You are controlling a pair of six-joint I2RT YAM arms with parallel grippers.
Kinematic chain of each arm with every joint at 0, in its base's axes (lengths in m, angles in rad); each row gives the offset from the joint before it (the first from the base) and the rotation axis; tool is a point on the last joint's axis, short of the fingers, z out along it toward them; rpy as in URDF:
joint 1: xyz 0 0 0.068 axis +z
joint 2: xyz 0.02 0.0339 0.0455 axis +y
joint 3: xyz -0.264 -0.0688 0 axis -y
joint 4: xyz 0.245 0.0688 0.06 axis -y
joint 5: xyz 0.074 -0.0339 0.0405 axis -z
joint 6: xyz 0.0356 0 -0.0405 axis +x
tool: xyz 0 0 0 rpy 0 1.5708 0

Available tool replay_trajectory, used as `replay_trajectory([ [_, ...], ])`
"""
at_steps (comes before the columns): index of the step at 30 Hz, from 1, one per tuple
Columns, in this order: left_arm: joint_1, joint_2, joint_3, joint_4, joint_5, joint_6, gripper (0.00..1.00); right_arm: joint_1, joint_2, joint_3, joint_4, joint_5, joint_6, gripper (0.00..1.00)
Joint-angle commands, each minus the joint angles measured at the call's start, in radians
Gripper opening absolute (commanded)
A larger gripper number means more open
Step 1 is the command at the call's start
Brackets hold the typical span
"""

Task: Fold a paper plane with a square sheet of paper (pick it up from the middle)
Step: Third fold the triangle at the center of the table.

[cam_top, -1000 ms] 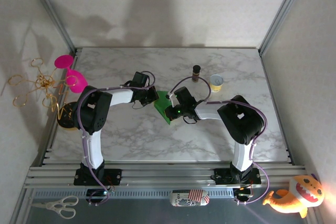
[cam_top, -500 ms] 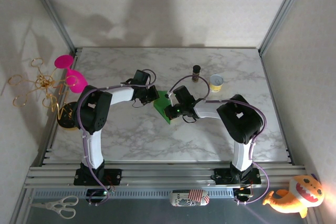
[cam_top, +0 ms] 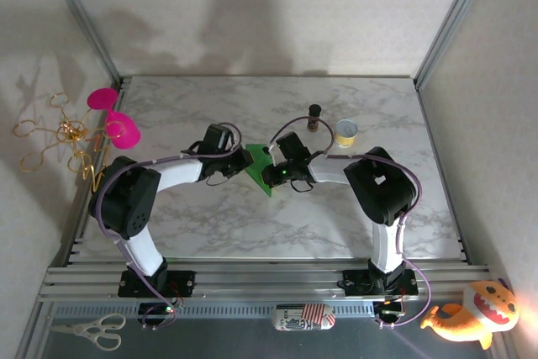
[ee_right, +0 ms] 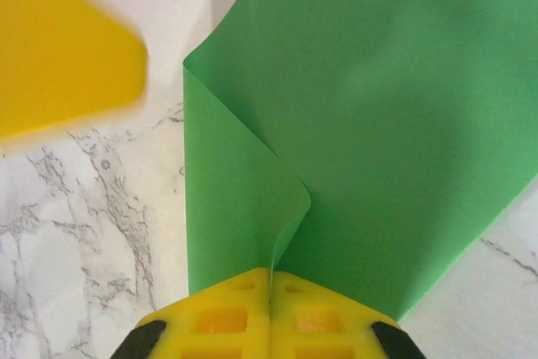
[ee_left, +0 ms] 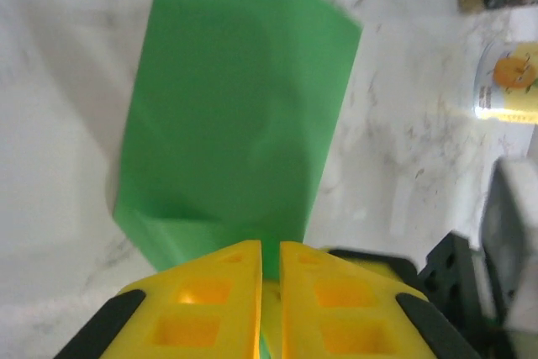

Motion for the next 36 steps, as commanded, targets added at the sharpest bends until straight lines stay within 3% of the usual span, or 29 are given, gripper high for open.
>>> replay_trajectory([
  [1,-0.02,-0.01,-0.043,0.124,0.052,-0.08,0.12,-0.012,0.051,0.003,-0.096,0.032,0.012,0.03],
  [9,-0.026,0.032,-0.09,0.207,0.066,-0.126,0.11,-0.013,0.057,0.006,-0.1,0.03,0.018,0.03],
  [36,-0.026,0.108,-0.094,0.149,0.006,-0.102,0.09,-0.013,0.066,0.016,-0.115,0.032,0.017,0.05],
])
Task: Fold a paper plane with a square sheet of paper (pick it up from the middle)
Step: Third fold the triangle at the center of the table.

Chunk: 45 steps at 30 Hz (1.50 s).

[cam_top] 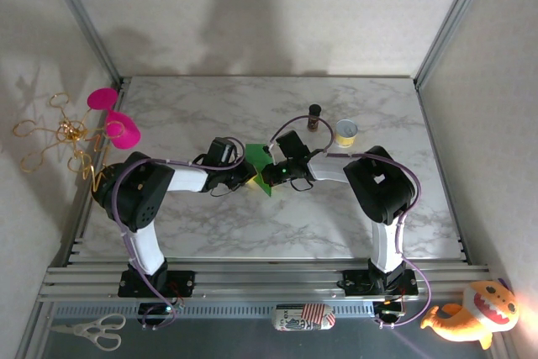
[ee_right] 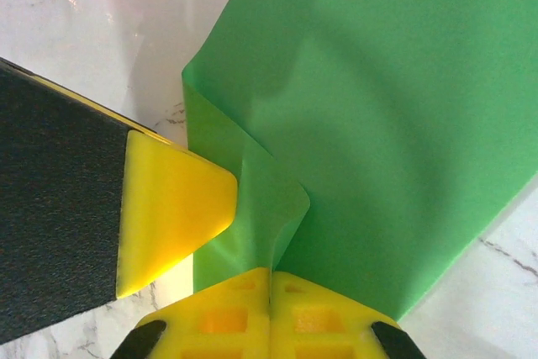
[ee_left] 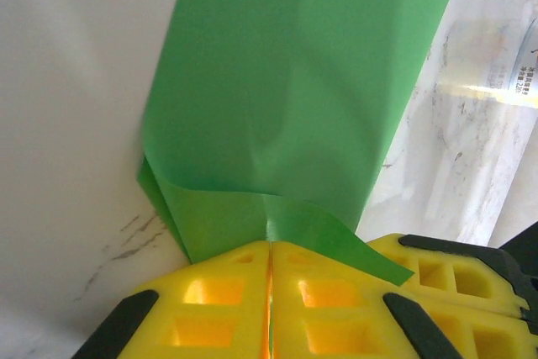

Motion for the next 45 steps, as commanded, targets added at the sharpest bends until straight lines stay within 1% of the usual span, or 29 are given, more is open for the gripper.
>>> replay_trajectory([
  [1,-0.004,0.021,-0.009,-0.03,-0.034,0.01,0.09,-0.009,0.055,-0.005,-0.081,0.045,0.004,0.06],
  [7,-0.004,0.026,-0.002,-0.079,-0.056,0.017,0.09,-0.011,0.026,0.004,-0.069,0.023,0.035,0.1],
  [11,-0.004,0.03,0.006,-0.104,-0.063,0.024,0.09,-0.022,-0.031,0.01,-0.055,-0.004,0.082,0.19],
  [14,-0.004,0.033,0.011,-0.104,-0.057,0.024,0.09,-0.031,-0.088,-0.003,-0.048,0.006,0.11,0.26],
  [18,-0.003,0.031,0.02,-0.105,-0.05,0.023,0.09,-0.045,-0.156,-0.04,-0.04,0.039,0.144,0.29],
  [21,-0.004,0.029,0.029,-0.106,-0.043,0.019,0.09,-0.045,-0.19,-0.056,-0.044,0.016,0.143,0.27],
  [25,-0.005,0.027,0.037,-0.109,-0.038,0.014,0.09,-0.035,-0.212,-0.079,-0.027,-0.088,0.132,0.22],
  [28,-0.007,0.027,0.042,-0.109,-0.036,0.008,0.09,-0.017,-0.189,-0.068,-0.045,-0.122,0.122,0.16],
  [31,-0.008,0.028,0.045,-0.109,-0.033,0.004,0.09,0.01,-0.157,-0.052,-0.056,-0.151,0.113,0.12],
  [35,-0.011,0.03,0.048,-0.109,-0.027,0.002,0.09,0.02,-0.12,-0.027,-0.069,-0.138,0.111,0.11],
  [36,-0.011,0.029,0.048,-0.109,-0.026,0.001,0.09,0.046,-0.111,-0.023,-0.072,-0.138,0.111,0.11],
  [37,-0.011,0.029,0.048,-0.108,-0.025,0.0,0.09,0.05,-0.103,-0.02,-0.075,-0.137,0.11,0.11],
  [45,-0.013,0.026,0.057,-0.107,-0.015,0.001,0.09,0.056,-0.063,-0.018,-0.104,-0.084,0.112,0.1],
])
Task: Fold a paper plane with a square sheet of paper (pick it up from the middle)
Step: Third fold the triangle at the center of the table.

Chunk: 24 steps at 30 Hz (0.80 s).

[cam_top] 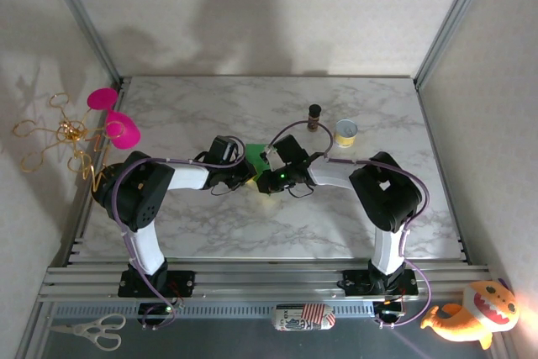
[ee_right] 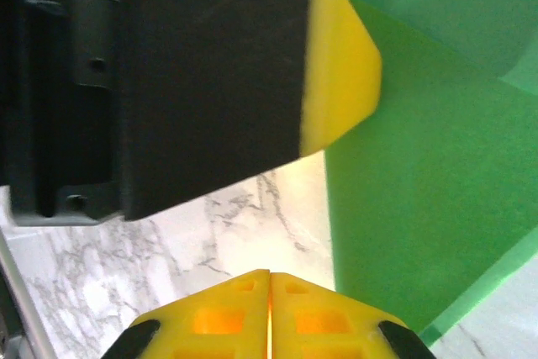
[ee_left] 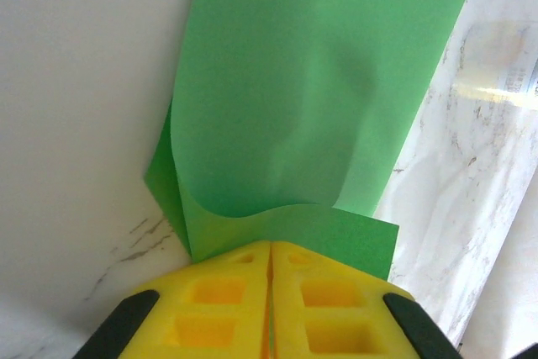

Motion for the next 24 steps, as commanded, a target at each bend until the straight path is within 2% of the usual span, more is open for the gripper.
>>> replay_trajectory([
  [1,-0.009,0.023,0.021,-0.032,0.001,-0.006,0.1,0.005,0.013,0.018,-0.039,0.039,-0.007,0.1],
  [24,-0.01,0.017,0.066,-0.034,0.031,0.022,0.14,0.0,0.033,-0.005,-0.033,0.083,0.025,0.1],
])
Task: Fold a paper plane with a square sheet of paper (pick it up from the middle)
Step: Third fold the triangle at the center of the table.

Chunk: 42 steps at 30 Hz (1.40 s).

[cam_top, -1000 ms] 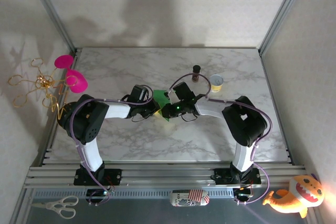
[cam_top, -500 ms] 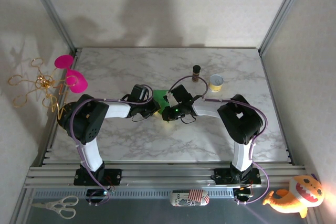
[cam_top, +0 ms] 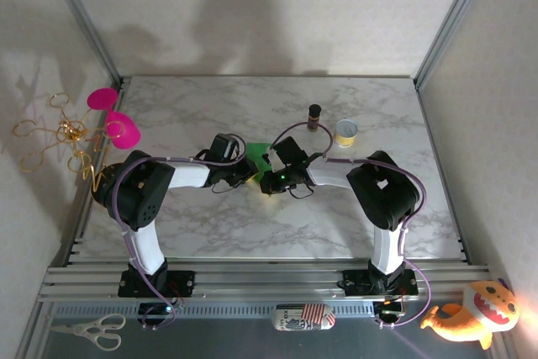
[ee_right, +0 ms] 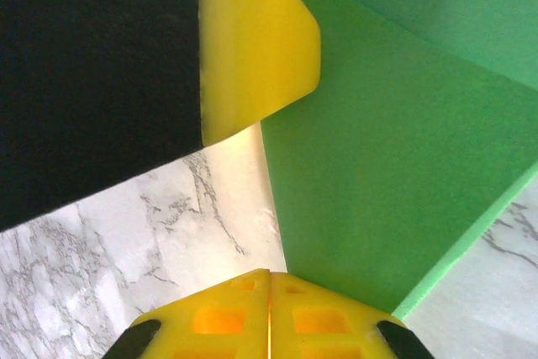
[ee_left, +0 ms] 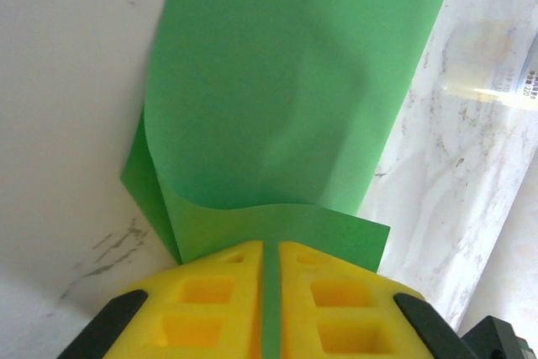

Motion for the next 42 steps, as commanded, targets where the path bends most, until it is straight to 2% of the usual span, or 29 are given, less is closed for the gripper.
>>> replay_trajectory([
  [1,-0.01,0.007,0.038,-0.018,0.02,0.023,0.15,-0.001,0.018,-0.006,-0.016,0.017,0.016,0.1],
  [10,-0.004,-0.028,0.052,-0.019,0.022,0.066,0.19,-0.009,0.029,-0.025,-0.013,0.023,0.035,0.09],
  [20,0.004,-0.091,-0.033,0.033,0.019,0.073,0.2,-0.018,0.028,-0.018,-0.014,0.003,0.036,0.09],
  [31,-0.003,-0.025,-0.016,0.065,0.034,0.072,0.19,-0.021,0.026,-0.004,-0.024,-0.021,0.028,0.1],
  [42,-0.002,0.018,0.011,-0.006,-0.019,0.078,0.17,-0.022,-0.001,0.011,-0.03,-0.033,0.026,0.12],
])
